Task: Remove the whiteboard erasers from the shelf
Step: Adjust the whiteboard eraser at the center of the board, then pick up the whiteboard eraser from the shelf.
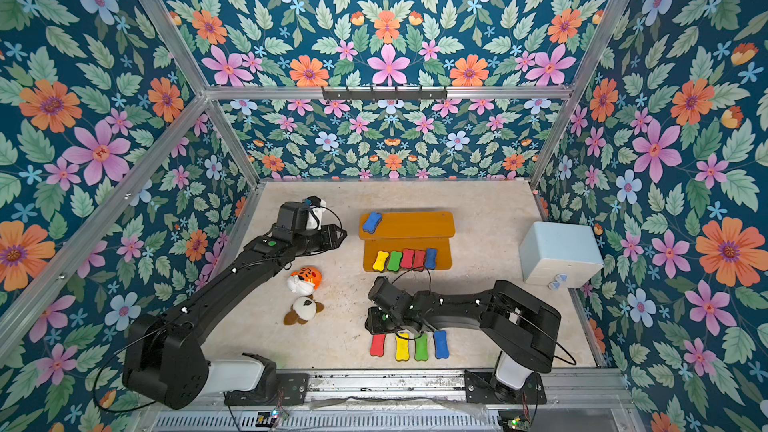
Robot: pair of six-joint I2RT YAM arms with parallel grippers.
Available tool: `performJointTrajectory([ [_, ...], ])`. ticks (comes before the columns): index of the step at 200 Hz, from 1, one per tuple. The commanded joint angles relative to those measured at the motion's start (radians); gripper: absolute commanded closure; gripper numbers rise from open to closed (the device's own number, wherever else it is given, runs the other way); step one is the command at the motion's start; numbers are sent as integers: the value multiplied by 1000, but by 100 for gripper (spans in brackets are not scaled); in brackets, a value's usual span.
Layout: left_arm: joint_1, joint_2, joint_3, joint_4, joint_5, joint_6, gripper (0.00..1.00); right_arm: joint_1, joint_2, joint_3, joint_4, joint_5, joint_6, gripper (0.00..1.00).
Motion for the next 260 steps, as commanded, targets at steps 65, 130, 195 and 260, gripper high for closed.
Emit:
performJointTrajectory([
  [65, 1, -4, 3, -5, -10, 5, 48, 14, -5, -11, 1, 10, 28, 64],
  [130, 0, -1, 17, -22, -53, 13, 48, 18, -23, 33, -29, 29, 15, 64],
  [195, -112, 100, 182, -91, -192, 7, 48, -50, -255, 38, -70, 257, -67, 62],
  [260, -181, 324, 489, -231, -239, 151, 47, -228, -370, -20, -55, 241, -210, 62],
])
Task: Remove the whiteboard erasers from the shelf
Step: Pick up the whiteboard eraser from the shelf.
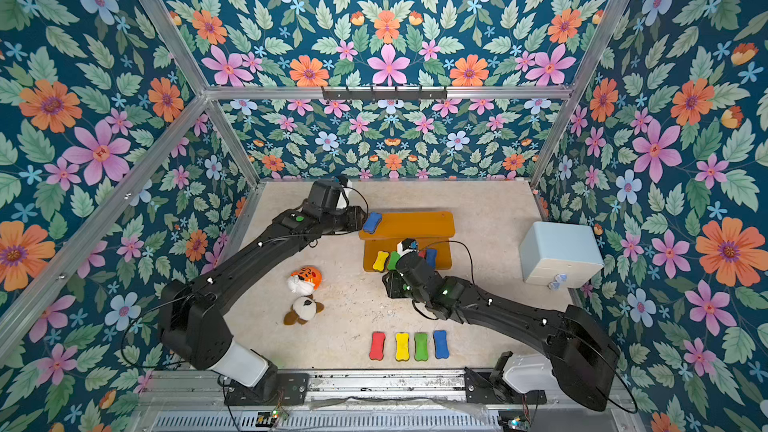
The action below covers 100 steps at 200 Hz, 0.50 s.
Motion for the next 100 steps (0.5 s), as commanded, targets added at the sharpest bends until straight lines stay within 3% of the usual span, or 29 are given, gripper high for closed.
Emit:
performJointTrajectory([
  [1, -12, 58, 83, -82, -39, 90, 47, -40, -23, -15, 5, 2, -72, 62],
  [33, -35, 140, 187, -151, -51, 144, 44, -89, -52, -66, 49, -38, -81, 61],
  [100, -61, 218, 254, -212, -94, 191, 32, -111, -50, -78, 71, -75, -88, 57],
])
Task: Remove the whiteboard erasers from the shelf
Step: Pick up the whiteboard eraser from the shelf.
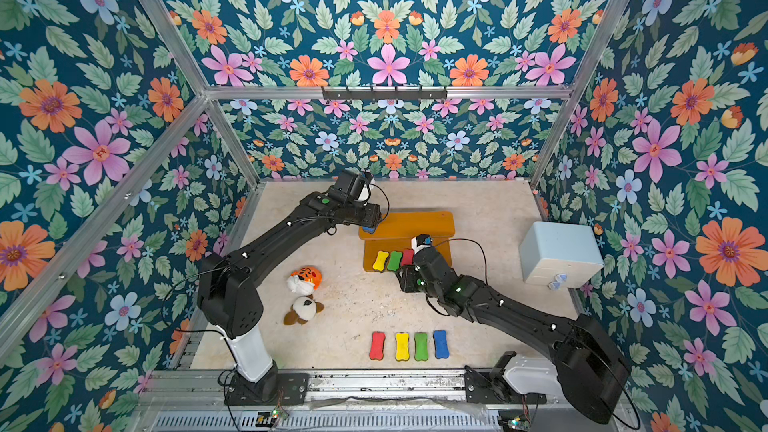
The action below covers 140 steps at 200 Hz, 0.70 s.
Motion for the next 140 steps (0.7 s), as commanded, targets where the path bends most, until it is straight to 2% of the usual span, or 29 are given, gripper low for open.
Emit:
performJointTrajectory([
  [1, -7, 10, 14, -31, -27, 36, 31, -3, -3, 0, 28, -16, -11, 57],
  [80, -25, 71, 54, -59, -48, 52, 32, -3, -2, -8, 53, -41, 7, 56],
  [140, -32, 94, 64, -73, -86, 45, 43, -3, -5, -13, 55, -42, 7, 56],
])
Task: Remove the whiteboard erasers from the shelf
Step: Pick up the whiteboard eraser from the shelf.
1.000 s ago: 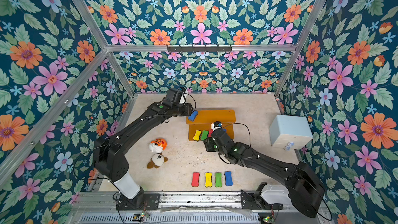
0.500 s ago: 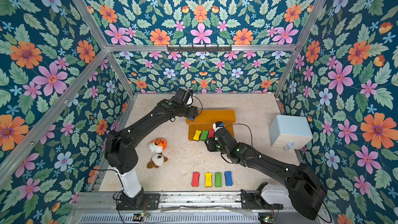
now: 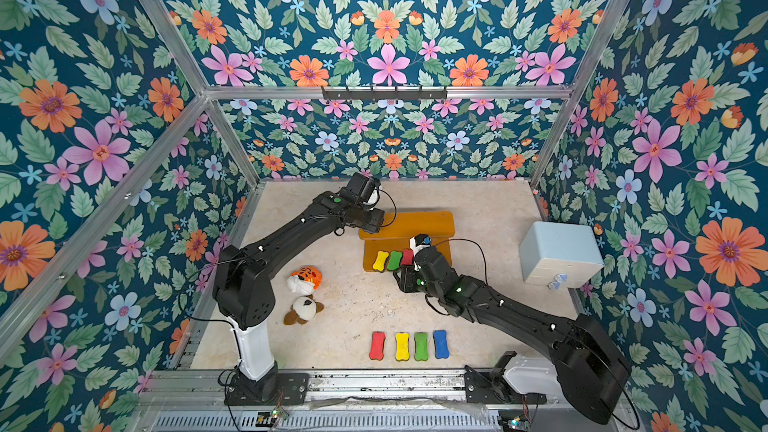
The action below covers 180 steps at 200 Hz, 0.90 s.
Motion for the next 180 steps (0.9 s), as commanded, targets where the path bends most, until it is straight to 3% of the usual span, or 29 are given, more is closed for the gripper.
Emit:
performJointTrajectory([
  [1, -2, 7, 8, -20, -30, -1, 43, 0, -5, -3, 18, -7, 3, 56],
  [70, -5, 22, 13, -37, -69, -9, 59, 0, -27, -14, 8, -1, 5, 57],
  [180, -7, -19, -18, -17, -115, -72, 75, 0, -46, -21, 5, 16, 8, 57],
])
